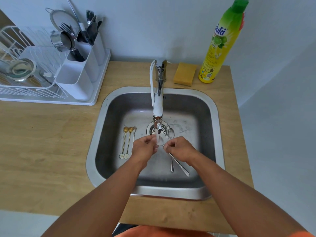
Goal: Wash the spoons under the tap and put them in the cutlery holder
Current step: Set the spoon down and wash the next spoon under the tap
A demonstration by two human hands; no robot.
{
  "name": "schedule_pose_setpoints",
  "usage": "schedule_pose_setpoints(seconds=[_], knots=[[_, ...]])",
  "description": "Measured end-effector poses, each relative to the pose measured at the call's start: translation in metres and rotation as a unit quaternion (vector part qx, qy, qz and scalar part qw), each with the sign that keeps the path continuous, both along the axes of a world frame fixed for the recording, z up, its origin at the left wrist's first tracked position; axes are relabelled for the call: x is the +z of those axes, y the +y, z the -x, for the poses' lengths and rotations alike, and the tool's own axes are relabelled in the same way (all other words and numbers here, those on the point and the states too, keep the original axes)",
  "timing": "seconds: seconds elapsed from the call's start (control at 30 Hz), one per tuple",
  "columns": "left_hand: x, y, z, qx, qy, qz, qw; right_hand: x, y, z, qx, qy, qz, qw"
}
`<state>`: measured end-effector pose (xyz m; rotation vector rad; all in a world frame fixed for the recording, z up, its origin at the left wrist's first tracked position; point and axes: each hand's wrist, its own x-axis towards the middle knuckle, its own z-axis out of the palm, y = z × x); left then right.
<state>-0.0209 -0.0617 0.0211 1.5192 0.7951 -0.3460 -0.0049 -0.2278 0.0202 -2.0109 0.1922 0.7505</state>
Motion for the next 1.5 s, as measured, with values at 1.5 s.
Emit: schedule_pose_setpoints(seconds=[1.5], knots=[[0.02, 0.025, 0.012, -0.093, 0.091, 0.281, 0.951, -0.004, -0.006, 0.005, 0.077, -0.068, -0.106, 0.989]])
